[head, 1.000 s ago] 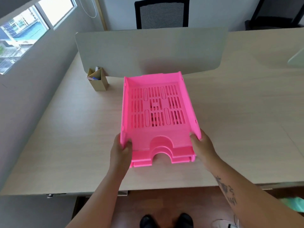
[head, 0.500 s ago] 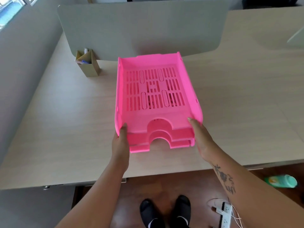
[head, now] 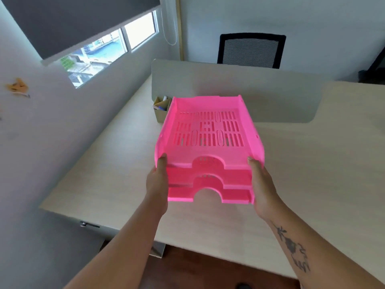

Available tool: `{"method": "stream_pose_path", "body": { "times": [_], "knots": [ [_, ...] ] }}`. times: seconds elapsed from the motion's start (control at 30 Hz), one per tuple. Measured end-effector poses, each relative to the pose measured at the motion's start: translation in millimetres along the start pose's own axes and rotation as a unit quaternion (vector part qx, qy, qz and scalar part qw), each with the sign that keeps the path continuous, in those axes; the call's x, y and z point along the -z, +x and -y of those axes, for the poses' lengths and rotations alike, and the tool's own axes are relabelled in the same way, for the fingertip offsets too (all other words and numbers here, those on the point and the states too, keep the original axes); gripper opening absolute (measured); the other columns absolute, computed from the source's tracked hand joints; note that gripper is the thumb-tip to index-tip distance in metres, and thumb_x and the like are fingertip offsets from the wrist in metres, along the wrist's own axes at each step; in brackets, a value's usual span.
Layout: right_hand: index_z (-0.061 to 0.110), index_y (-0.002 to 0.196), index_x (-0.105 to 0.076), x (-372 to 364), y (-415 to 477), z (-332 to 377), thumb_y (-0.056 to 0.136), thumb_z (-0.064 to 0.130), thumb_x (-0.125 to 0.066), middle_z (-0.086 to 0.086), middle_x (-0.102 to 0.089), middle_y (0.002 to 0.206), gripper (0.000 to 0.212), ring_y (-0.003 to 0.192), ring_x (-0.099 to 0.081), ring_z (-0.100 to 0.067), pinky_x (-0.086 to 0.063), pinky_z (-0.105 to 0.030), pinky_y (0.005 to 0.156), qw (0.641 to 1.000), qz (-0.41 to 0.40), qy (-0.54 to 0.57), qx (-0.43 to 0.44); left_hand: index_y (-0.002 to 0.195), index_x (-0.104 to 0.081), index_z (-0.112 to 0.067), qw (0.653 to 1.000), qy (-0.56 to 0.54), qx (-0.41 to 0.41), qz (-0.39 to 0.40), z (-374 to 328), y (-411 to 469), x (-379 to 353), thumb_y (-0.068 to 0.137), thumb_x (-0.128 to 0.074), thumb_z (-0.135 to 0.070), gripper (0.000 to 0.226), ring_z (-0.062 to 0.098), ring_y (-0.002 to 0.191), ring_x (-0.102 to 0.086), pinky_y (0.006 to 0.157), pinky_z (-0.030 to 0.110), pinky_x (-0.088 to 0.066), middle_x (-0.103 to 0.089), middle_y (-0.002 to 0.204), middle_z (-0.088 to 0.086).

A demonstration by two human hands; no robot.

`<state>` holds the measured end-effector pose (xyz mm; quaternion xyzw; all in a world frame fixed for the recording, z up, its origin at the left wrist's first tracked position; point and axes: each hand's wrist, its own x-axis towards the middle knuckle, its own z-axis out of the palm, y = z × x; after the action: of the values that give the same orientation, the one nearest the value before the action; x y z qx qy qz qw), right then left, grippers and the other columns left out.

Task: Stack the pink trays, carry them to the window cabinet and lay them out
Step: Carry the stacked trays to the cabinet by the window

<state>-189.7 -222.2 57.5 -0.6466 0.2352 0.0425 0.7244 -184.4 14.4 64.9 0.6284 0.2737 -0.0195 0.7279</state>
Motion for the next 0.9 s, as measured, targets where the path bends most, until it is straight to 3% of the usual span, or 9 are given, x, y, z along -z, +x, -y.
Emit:
{"method": "stream_pose_path", "body": {
  "times": [0.2,0.33,0.47,0.6,0.77,0.83,0.9],
  "knots": [
    [0.037,0.114,-0.066,-18,25,28,0.069,0.075,-0.054,-0.008,-0.076,0.105,0.06,0.095,-0.073,-0.032,-0.054,-0.062,0.089,0.987,0.148,-0.047,0.033,0.104,-0.063,-0.022,0.988,-0.073,-0.023,-0.136,-8,-37,12,0.078,-0.048,-0.069,0.055,0.033,0.097,-0.067,0.092,0.054,-0.052,-0.072,0.105,0.011],
    [0.04,0.111,-0.065,-48,15,49,0.07,0.076,-0.054,-0.009,-0.076,0.105,0.056,0.094,-0.074,-0.033,-0.056,-0.065,0.083,0.959,0.271,-0.081,0.037,0.088,-0.063,-0.025,0.955,-0.137,-0.056,-0.259,-16,-93,30,0.089,-0.048,-0.058,0.037,0.03,0.09,-0.068,0.089,0.049,-0.053,-0.072,0.097,0.01],
    [0.04,0.108,-0.066,-92,-30,53,0.069,0.074,-0.054,-0.006,-0.075,0.108,0.053,0.098,-0.072,-0.031,-0.055,-0.064,0.087,0.923,0.374,-0.09,0.036,0.086,-0.065,-0.026,0.913,-0.166,-0.076,-0.365,-21,-164,70,0.081,-0.051,-0.064,0.041,0.031,0.094,-0.068,0.091,0.051,-0.053,-0.072,0.1,0.01],
    [0.037,0.118,-0.061,-141,-100,49,0.079,0.072,-0.048,-0.006,-0.074,0.111,0.055,0.099,-0.071,-0.032,-0.056,-0.064,0.082,0.857,0.503,-0.112,0.021,0.081,-0.065,-0.026,0.853,-0.173,-0.112,-0.48,-23,-245,116,0.087,-0.047,-0.061,0.039,0.031,0.092,-0.067,0.09,0.045,-0.053,-0.072,0.098,0.011],
    [0.037,0.122,-0.061,-176,-200,30,0.08,0.07,-0.051,-0.006,-0.074,0.113,0.054,0.099,-0.073,-0.031,-0.056,-0.065,0.08,0.764,0.635,-0.112,0.01,0.098,-0.072,-0.023,0.768,-0.202,-0.145,-0.59,-3,-356,151,0.078,-0.049,-0.07,0.055,0.03,0.088,-0.071,0.086,0.051,-0.056,-0.075,0.097,0.01],
    [0.037,0.121,-0.061,-177,-241,19,0.082,0.069,-0.051,-0.007,-0.075,0.111,0.051,0.096,-0.074,-0.032,-0.057,-0.064,0.078,0.724,0.68,-0.116,0.009,0.091,-0.072,-0.02,0.734,-0.221,-0.152,-0.624,7,-398,153,0.086,-0.05,-0.06,0.046,0.029,0.08,-0.072,0.077,0.045,-0.059,-0.076,0.093,0.011],
    [0.035,0.119,-0.061,-176,-279,8,0.086,0.068,-0.05,-0.009,-0.075,0.107,0.048,0.093,-0.075,-0.032,-0.058,-0.061,0.077,0.689,0.715,-0.119,0.01,0.087,-0.074,-0.02,0.7,-0.236,-0.154,-0.657,20,-437,155,0.08,-0.052,-0.061,0.047,0.032,0.081,-0.074,0.079,0.052,-0.059,-0.077,0.094,0.014]
  ]
}}
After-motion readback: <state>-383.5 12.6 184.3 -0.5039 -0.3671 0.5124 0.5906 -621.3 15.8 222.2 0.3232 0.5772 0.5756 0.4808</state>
